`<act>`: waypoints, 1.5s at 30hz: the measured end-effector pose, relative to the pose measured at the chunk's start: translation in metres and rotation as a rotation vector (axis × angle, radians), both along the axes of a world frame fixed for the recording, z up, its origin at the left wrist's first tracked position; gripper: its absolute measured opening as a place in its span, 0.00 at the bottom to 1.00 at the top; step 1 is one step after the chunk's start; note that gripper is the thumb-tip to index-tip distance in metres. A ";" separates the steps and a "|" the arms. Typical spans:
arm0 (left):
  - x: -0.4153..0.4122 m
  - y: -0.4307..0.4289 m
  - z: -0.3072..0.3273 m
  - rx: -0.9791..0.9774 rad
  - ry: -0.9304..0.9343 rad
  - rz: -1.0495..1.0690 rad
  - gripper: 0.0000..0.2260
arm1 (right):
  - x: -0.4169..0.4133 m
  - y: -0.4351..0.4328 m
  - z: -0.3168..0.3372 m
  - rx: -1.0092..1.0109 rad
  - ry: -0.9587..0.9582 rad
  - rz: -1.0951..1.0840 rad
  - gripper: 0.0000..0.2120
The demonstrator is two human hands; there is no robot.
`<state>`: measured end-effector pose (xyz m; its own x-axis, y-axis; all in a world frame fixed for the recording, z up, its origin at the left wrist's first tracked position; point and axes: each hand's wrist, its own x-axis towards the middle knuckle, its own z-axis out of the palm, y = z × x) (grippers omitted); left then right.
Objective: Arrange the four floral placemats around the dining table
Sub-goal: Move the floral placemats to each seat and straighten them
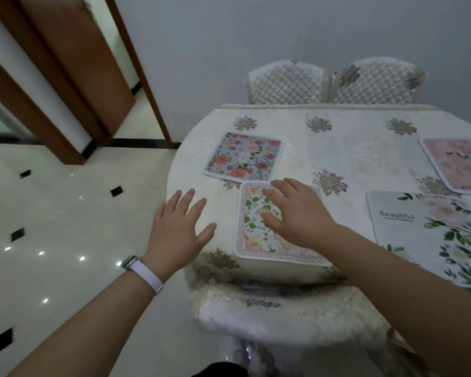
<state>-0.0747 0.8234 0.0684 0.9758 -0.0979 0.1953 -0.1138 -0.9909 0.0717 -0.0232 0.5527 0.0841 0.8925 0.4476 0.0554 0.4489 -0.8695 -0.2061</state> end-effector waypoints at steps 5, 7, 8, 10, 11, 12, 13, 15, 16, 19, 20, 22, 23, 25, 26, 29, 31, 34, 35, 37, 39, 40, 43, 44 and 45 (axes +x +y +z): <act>-0.032 0.017 0.022 -0.038 0.005 0.088 0.30 | -0.014 0.024 0.017 0.016 -0.010 0.055 0.35; -0.041 0.025 0.027 -0.063 0.006 0.111 0.30 | -0.018 0.035 0.022 0.018 -0.017 0.090 0.35; -0.045 0.031 0.030 -0.073 0.005 0.124 0.30 | -0.019 0.042 0.025 0.016 -0.019 0.105 0.34; -0.051 0.044 0.033 -0.087 0.004 0.147 0.31 | -0.019 0.056 0.028 0.011 -0.016 0.127 0.32; -0.054 0.052 0.034 -0.090 0.004 0.156 0.31 | -0.019 0.064 0.029 0.006 -0.015 0.138 0.32; -0.056 0.061 0.034 -0.089 0.006 0.164 0.30 | -0.018 0.073 0.030 0.000 -0.018 0.148 0.32; -0.058 0.070 0.033 -0.086 0.009 0.172 0.30 | -0.017 0.083 0.030 -0.005 -0.022 0.156 0.32; -0.060 0.094 0.032 -0.090 0.028 0.193 0.31 | -0.016 0.105 0.030 -0.019 -0.028 0.179 0.32; -0.061 0.108 0.031 -0.092 0.038 0.205 0.31 | -0.014 0.118 0.029 -0.030 -0.028 0.190 0.32; -0.061 0.154 0.028 -0.098 0.046 0.227 0.31 | -0.008 0.165 0.028 -0.057 -0.028 0.213 0.32; -0.060 0.171 0.027 -0.106 0.053 0.233 0.32 | -0.006 0.183 0.026 -0.065 -0.031 0.220 0.32; -0.059 0.209 0.023 -0.125 0.057 0.237 0.32 | -0.002 0.222 0.023 -0.089 -0.038 0.235 0.32; -0.058 0.230 0.021 -0.135 0.055 0.236 0.31 | 0.000 0.243 0.021 -0.101 -0.038 0.245 0.32; -0.057 0.274 0.016 -0.149 0.035 0.231 0.30 | 0.002 0.285 0.019 -0.114 -0.047 0.259 0.31; -0.055 0.295 0.014 -0.155 0.022 0.225 0.28 | 0.003 0.306 0.018 -0.121 -0.057 0.266 0.31; -0.048 0.354 0.012 -0.159 0.009 0.192 0.25 | 0.010 0.368 0.020 -0.132 -0.073 0.281 0.31; -0.043 0.385 0.014 -0.143 -0.005 0.169 0.24 | 0.013 0.402 0.025 -0.104 -0.075 0.257 0.30; -0.032 0.420 0.016 -0.104 -0.040 0.139 0.23 | 0.015 0.438 0.028 -0.076 -0.136 0.241 0.28; -0.027 0.429 0.016 -0.094 -0.052 0.130 0.23 | 0.016 0.447 0.029 -0.075 -0.152 0.237 0.28; -0.017 0.443 0.017 -0.075 -0.071 0.115 0.23 | 0.022 0.461 0.030 -0.079 -0.176 0.224 0.27; -0.006 0.453 0.018 -0.070 -0.078 0.113 0.23 | 0.031 0.471 0.031 -0.088 -0.182 0.212 0.27; 0.000 0.457 0.018 -0.072 -0.079 0.114 0.23 | 0.037 0.474 0.031 -0.094 -0.179 0.207 0.27; 0.022 0.466 0.016 -0.074 -0.068 0.098 0.23 | 0.056 0.483 0.028 -0.104 -0.170 0.188 0.27; 0.031 0.469 0.015 -0.072 -0.065 0.091 0.23 | 0.063 0.486 0.026 -0.104 -0.167 0.179 0.27; 0.040 0.472 0.014 -0.071 -0.064 0.084 0.23 | 0.072 0.489 0.023 -0.099 -0.165 0.169 0.27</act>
